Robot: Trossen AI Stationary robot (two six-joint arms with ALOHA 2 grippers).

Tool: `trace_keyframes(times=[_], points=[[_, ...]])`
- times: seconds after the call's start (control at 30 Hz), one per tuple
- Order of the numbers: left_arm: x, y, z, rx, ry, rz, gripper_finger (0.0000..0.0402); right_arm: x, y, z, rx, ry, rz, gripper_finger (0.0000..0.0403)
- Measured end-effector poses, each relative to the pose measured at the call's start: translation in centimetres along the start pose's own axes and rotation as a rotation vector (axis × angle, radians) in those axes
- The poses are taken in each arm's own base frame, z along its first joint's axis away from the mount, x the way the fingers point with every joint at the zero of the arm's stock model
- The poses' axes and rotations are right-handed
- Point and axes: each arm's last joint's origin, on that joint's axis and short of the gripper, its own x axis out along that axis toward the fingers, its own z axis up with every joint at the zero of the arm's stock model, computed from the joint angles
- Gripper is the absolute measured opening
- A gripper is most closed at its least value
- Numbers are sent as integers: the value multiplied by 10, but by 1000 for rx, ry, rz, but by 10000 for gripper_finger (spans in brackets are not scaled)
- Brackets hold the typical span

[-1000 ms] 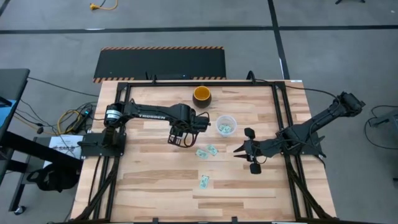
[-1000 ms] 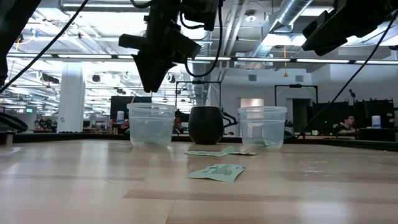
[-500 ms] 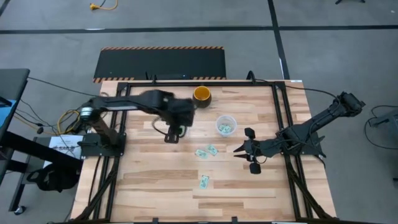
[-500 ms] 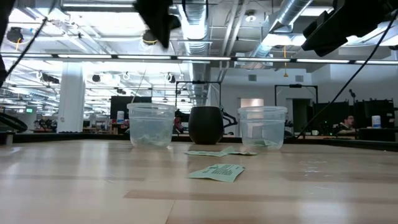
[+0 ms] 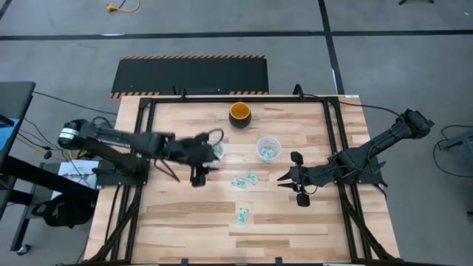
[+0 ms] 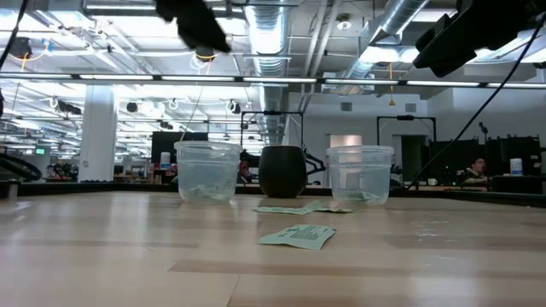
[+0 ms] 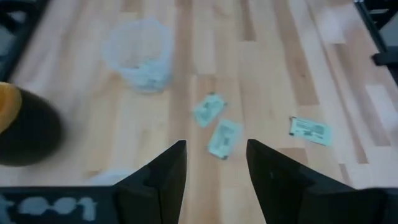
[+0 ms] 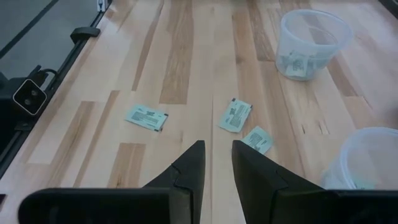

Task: Pick and place Stevia / Truvia into bins
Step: Put the stevia packet into the left transparent container

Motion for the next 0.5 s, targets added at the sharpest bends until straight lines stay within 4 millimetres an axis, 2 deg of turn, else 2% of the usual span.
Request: trace_keyframes(times=[0.1,0.23,0.37,0.5], points=[[22,-14,-26,9,-64,-63,158,0,0,0,0,-1,0,75],[40,-30,-45,61,-201,-176,158,0,0,0,0,0,-1,75],[49,-40,-51,109,-268,-218,158,0,0,0,-2,5,-2,75],[63,-46,-49,88,-322,-239,158,0,0,-1,-5,14,-4,75]])
